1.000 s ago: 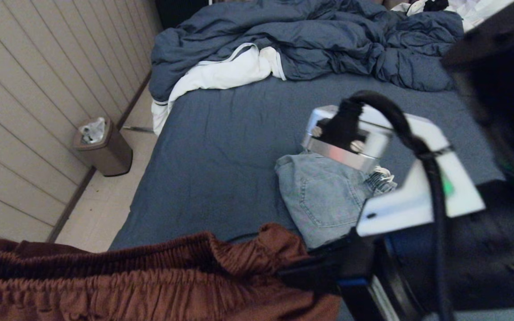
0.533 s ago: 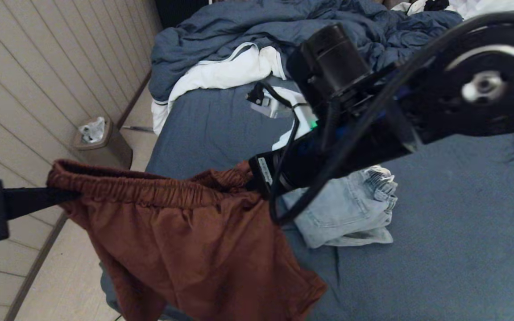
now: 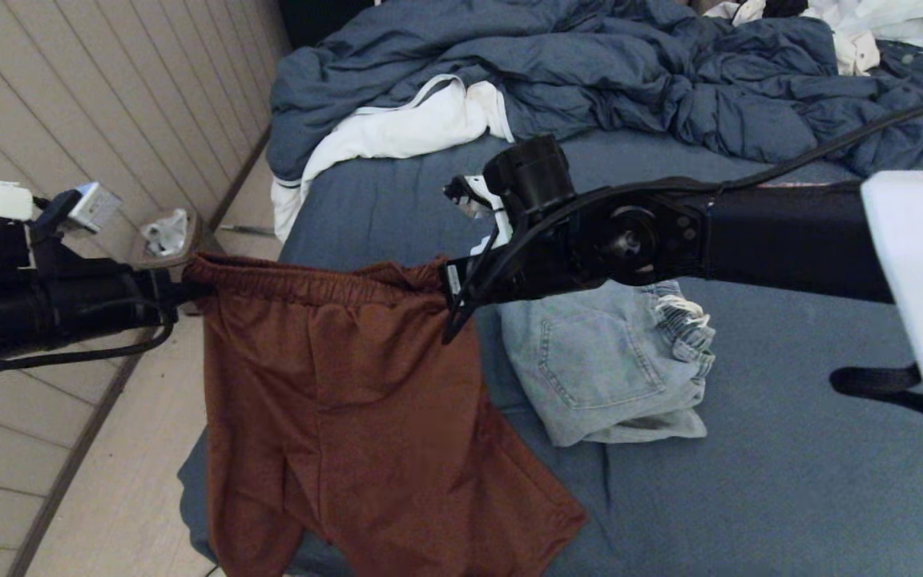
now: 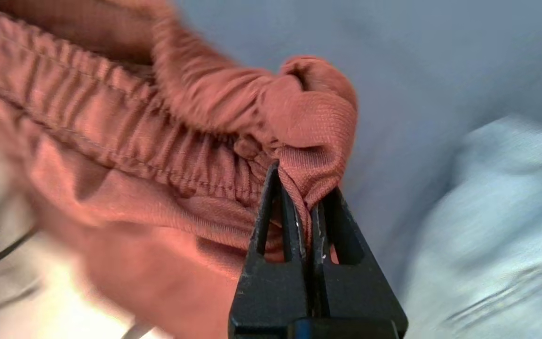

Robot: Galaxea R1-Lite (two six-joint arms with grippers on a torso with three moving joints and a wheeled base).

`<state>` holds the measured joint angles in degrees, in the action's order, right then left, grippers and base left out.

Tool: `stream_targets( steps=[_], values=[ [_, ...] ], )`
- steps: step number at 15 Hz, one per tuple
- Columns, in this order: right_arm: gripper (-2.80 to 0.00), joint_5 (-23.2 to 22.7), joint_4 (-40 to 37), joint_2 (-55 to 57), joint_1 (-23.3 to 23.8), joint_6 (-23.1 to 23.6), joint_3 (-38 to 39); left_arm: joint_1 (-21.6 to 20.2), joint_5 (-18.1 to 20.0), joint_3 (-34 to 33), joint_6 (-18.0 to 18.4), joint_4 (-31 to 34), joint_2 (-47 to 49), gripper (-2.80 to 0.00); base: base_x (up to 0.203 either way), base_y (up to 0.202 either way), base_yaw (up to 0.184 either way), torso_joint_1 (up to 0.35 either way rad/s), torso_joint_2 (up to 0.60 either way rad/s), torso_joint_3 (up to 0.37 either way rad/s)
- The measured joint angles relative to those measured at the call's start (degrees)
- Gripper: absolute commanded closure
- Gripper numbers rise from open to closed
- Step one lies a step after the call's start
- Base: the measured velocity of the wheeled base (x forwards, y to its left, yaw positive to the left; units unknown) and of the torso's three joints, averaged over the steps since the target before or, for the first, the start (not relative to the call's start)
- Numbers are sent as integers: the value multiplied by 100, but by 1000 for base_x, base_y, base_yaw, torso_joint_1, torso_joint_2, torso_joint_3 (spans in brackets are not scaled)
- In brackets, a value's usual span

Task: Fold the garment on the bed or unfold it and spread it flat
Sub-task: Unford the brown shorts

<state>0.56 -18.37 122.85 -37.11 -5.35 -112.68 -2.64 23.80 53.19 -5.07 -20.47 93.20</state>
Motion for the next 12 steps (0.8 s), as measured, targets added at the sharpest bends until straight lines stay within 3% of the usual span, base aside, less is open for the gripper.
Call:
stream_targets(
  steps=[4, 9, 10, 11, 12],
  values=[
    [0, 403, 866, 435, 162, 360, 0, -44, -91, 164, -20, -1298, 892, 0, 0, 0, 0, 0, 0, 0],
    [0, 779, 1595, 796, 181, 593, -2, -213, -395, 742, -20, -1776, 1686, 0, 0, 0, 0, 0, 0, 0],
    [-280, 797, 1653, 836, 178, 593, -6, -232, -418, 864, -27, -1762, 1783, 0, 0, 0, 0, 0, 0, 0],
    [-280, 901, 1679, 868, 186, 600, -9, -254, -557, 993, -38, -1729, 1882, -280, 0, 0, 0, 0, 0, 0],
    [-280, 956, 1710, 892, 207, 609, -9, -272, -693, 1106, -35, -1716, 1962, -280, 0, 0, 0, 0, 0, 0]
  ],
)
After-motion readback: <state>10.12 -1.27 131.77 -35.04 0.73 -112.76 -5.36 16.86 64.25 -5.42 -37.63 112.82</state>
